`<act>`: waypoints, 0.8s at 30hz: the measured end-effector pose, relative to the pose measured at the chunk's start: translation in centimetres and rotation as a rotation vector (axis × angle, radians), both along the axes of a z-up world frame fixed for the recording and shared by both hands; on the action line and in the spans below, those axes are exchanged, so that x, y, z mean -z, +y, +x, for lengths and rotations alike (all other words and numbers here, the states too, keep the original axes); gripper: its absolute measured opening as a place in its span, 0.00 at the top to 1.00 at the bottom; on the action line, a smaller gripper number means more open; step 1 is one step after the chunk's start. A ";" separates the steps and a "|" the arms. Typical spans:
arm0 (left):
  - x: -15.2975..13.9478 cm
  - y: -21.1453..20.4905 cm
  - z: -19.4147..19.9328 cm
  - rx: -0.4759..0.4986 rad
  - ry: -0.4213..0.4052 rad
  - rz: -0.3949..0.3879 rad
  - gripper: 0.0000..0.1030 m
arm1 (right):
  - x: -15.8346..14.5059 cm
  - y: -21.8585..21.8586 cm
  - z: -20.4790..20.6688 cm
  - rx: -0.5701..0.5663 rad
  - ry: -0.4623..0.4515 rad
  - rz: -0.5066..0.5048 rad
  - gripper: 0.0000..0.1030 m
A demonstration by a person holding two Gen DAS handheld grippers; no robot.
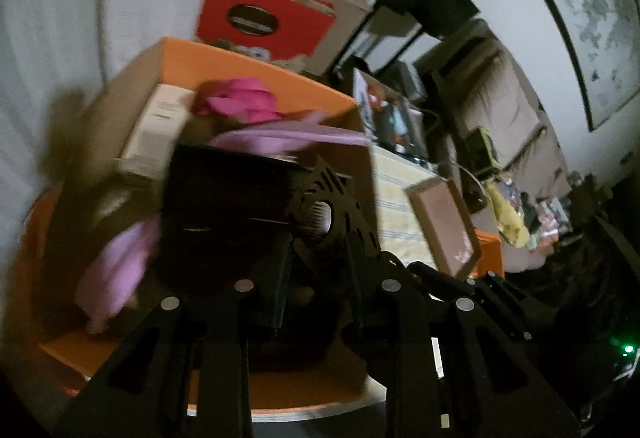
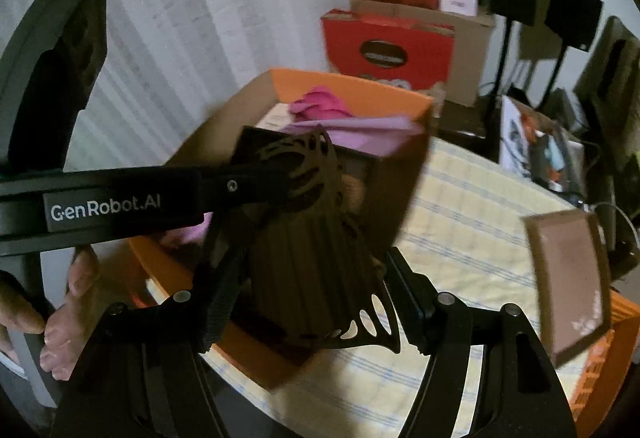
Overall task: Organize objects
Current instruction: 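Carry the carved wooden hair pick over the cardboard box with the right gripper, then lower the hair pick into the black tray and open the right gripper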
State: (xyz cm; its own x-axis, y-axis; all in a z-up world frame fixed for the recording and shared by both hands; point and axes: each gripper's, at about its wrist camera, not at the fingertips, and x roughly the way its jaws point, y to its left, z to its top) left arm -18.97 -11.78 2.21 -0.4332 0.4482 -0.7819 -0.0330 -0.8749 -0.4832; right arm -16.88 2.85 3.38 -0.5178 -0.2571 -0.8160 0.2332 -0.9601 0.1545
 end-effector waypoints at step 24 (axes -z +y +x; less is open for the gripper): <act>4.2 -4.1 -1.5 -0.001 -0.021 -0.053 0.77 | 6.3 -6.0 -3.2 0.008 -0.073 0.044 0.29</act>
